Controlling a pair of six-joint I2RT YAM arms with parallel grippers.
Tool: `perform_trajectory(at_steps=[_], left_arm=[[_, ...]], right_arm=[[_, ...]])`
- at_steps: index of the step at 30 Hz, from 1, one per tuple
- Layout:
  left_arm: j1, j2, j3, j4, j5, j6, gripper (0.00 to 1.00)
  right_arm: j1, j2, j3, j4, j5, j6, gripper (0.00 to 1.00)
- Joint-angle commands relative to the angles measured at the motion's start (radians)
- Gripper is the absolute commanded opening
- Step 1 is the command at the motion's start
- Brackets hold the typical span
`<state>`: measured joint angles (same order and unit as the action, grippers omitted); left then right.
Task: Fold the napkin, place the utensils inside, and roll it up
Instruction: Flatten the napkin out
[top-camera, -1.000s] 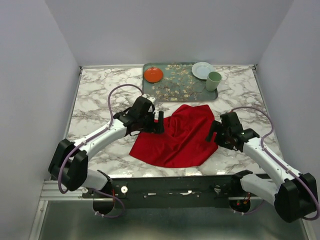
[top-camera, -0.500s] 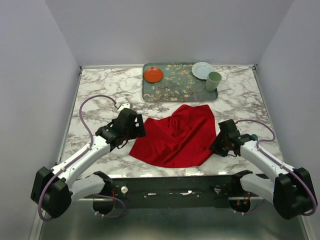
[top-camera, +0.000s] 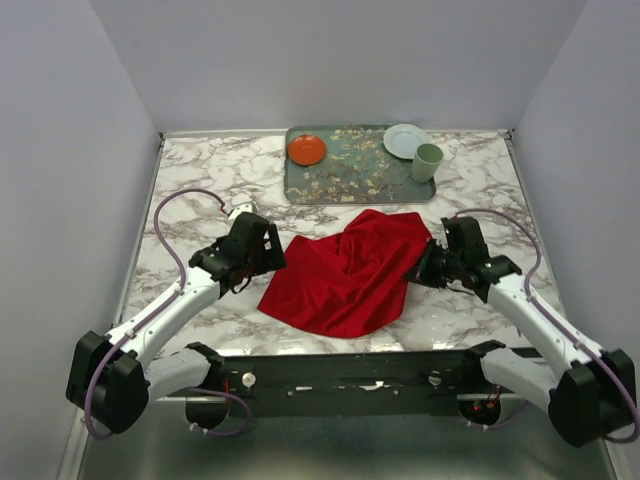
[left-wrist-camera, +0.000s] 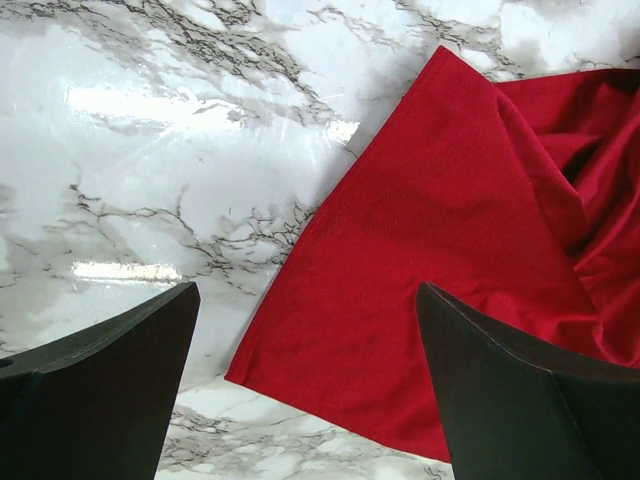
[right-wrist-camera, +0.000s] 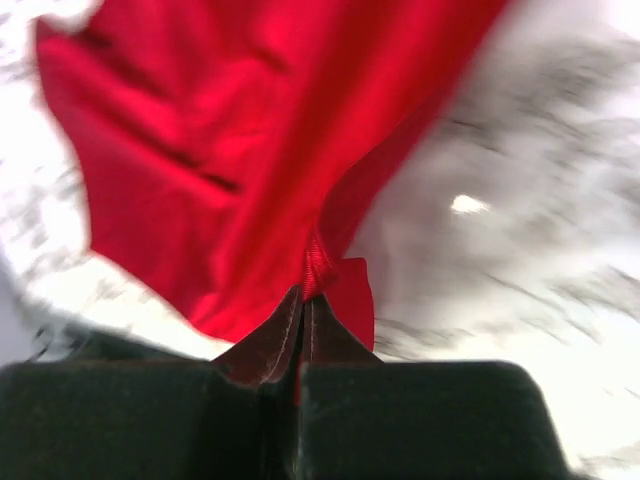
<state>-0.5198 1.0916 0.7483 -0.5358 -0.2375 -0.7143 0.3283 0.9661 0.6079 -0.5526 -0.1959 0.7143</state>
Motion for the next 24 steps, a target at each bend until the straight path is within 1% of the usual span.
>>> perform_trajectory(at_steps=[1,2,3,4,5,6,7,8,10,12,13,14,16,17,18,20,24], left_arm=[[0.012,0.01,0.031,0.014,0.029,0.018,0.99],[0.014,0.004,0.031,0.016,0.039,0.013,0.99],[0.015,-0.002,0.028,0.017,0.05,0.012,0.99],[0.014,-0.013,0.023,0.025,0.073,0.012,0.99],[0.015,-0.019,0.019,0.031,0.079,0.013,0.99],[0.015,-0.021,0.01,0.036,0.09,0.019,0.99],[0.017,-0.024,0.01,0.042,0.098,0.025,0.99],[0.017,-0.022,0.013,0.046,0.116,0.032,0.99],[0.018,-0.013,0.025,0.046,0.127,0.05,0.99],[0.018,-0.009,0.031,0.049,0.147,0.058,0.99],[0.018,-0.003,0.031,0.053,0.152,0.061,0.99],[0.018,-0.001,0.029,0.054,0.156,0.061,0.99],[0.02,0.005,0.026,0.059,0.181,0.059,0.99],[0.02,0.008,0.025,0.06,0.19,0.059,0.99],[0.02,0.008,0.022,0.06,0.204,0.058,0.99],[0.02,0.005,0.017,0.056,0.207,0.053,0.99],[0.023,-0.021,-0.01,0.066,0.196,0.041,0.99]], right_arm=[[0.008,0.228,0.176,0.117,-0.273,-0.065,0.14],[0.008,0.232,0.197,0.102,-0.242,-0.04,0.38],[0.008,0.217,0.205,0.096,-0.214,-0.035,0.56],[0.008,0.195,0.184,0.091,-0.185,-0.032,0.67],[0.008,0.148,0.159,0.091,-0.118,-0.045,0.76],[0.006,0.132,0.139,0.088,-0.091,-0.056,0.8],[0.008,0.125,0.098,0.077,-0.07,-0.068,0.82],[0.008,0.128,0.084,0.066,-0.022,-0.085,0.82],[0.006,0.151,0.052,0.062,0.003,-0.084,0.82],[0.006,0.189,0.02,0.066,0.036,-0.062,0.68],[0.008,0.201,0.009,0.086,0.041,-0.059,0.63],[0.006,0.213,-0.008,0.094,0.05,-0.053,0.62],[0.006,0.253,-0.023,0.129,0.055,-0.043,0.64],[0.008,0.27,-0.03,0.149,0.023,-0.036,0.68],[0.006,0.284,-0.034,0.161,0.004,-0.024,0.68],[0.006,0.321,-0.052,0.2,-0.032,0.046,0.71],[0.006,0.313,-0.141,0.345,-0.056,0.152,0.71]])
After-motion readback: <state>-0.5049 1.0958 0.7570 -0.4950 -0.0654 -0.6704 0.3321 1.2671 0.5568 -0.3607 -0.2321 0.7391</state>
